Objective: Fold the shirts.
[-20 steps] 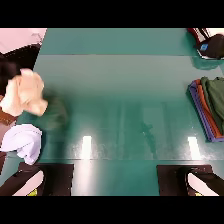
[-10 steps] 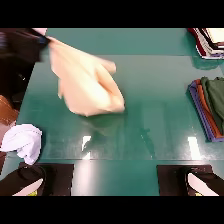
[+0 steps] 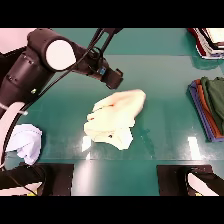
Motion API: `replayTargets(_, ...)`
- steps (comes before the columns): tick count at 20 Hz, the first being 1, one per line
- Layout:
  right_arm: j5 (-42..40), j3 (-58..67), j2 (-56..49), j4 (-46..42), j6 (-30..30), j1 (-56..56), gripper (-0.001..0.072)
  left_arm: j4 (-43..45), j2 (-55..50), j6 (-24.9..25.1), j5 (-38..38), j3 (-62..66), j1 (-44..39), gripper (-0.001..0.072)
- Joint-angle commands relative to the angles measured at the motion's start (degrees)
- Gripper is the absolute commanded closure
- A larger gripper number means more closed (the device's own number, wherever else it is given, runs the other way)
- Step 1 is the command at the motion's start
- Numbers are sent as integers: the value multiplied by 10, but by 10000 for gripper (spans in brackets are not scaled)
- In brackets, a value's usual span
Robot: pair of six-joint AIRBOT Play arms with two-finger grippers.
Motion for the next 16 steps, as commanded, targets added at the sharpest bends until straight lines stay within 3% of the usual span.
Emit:
replayTargets(1,6,0,0,0,0,1,695,9,-17,-22,-86,-13,91,170)
replayTargets(3,7,0,-1,0,0,1,696,-35,-14,-23,-110,-73,162,170)
replayTargets(6,9,-7,-1,0,0,1,695,-118,7,-10,-75,-221,211,169)
replayTargets(11,3,-42,-1,0,0,1,695,-220,21,27,-5,-424,214,169)
replayTargets(14,-6,-66,-1,0,0,1,696,-282,21,67,31,-480,214,169)
replayTargets(16,-10,-76,-1,0,0,1,696,-284,21,66,55,-503,214,169)
